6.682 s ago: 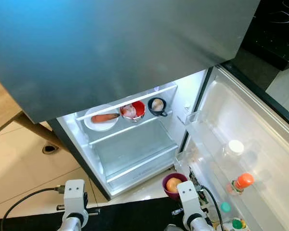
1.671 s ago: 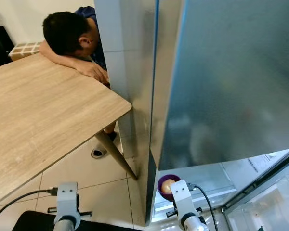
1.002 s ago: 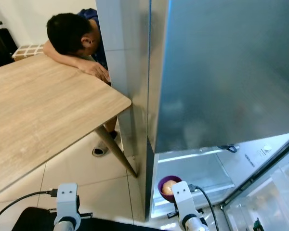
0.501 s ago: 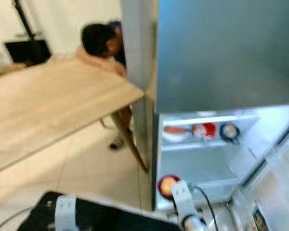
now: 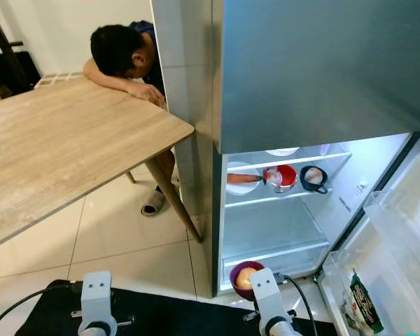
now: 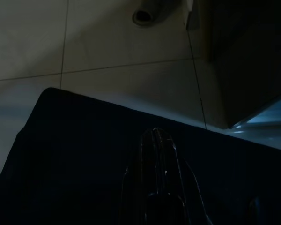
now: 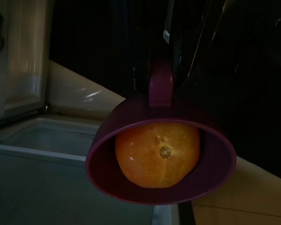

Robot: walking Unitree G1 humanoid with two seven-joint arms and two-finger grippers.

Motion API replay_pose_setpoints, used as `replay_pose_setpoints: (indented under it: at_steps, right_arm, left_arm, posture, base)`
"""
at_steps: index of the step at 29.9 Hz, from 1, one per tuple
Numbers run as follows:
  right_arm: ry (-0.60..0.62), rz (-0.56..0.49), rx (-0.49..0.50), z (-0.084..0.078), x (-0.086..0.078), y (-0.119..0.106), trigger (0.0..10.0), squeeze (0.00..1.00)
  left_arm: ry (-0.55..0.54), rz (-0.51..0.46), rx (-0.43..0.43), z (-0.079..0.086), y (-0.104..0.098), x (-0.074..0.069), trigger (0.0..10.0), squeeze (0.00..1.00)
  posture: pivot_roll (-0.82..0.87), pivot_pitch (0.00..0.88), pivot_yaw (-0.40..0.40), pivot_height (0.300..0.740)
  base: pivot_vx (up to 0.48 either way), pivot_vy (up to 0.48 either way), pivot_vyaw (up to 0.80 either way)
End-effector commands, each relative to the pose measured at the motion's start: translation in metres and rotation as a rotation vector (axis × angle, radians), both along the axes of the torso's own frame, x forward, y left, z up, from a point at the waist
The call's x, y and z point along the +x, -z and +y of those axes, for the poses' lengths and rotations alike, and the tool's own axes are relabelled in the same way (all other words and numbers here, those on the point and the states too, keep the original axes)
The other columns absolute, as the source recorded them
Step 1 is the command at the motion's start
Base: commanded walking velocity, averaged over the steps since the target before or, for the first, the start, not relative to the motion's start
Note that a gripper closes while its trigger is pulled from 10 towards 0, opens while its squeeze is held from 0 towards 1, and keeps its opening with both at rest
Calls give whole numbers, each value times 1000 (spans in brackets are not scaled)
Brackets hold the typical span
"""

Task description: Restocking fridge

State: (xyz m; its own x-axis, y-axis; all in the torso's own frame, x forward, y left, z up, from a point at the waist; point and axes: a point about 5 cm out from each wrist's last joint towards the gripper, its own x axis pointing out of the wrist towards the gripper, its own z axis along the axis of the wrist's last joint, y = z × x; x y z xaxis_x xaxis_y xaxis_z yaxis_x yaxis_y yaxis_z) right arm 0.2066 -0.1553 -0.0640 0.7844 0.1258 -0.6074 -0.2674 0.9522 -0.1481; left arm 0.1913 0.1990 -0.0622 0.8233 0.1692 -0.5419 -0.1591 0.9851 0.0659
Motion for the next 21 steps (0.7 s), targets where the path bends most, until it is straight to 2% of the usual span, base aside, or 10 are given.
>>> replay_pose_setpoints:
  at_steps: [1,7,15,21]
  right_arm:
    - [1,-19,-1,1,3,-2,10000,0]
    - [2,-12,-15,0,3,-2,10000,0]
    - [78,-11,-27,-9,3,-2,10000,0]
    - [87,-8,-31,-12,1,-1,10000,0]
  left_arm:
    - [0,13,10,3,1,-2,10000,0]
    - [22,44,29,3,3,-2,10000,0]
    - [81,43,18,-3,3,-1,10000,0]
    - [90,37,0,-7,2,2,10000,0]
  posture:
    - [-51,72,-15,731]
    - [-55,69,-13,731]
    - [-67,63,-7,731]
    - [-73,62,-5,731]
  base:
    - [0,0,0]
    - [0,0,0]
    - [0,0,0]
    - [328,0,0]
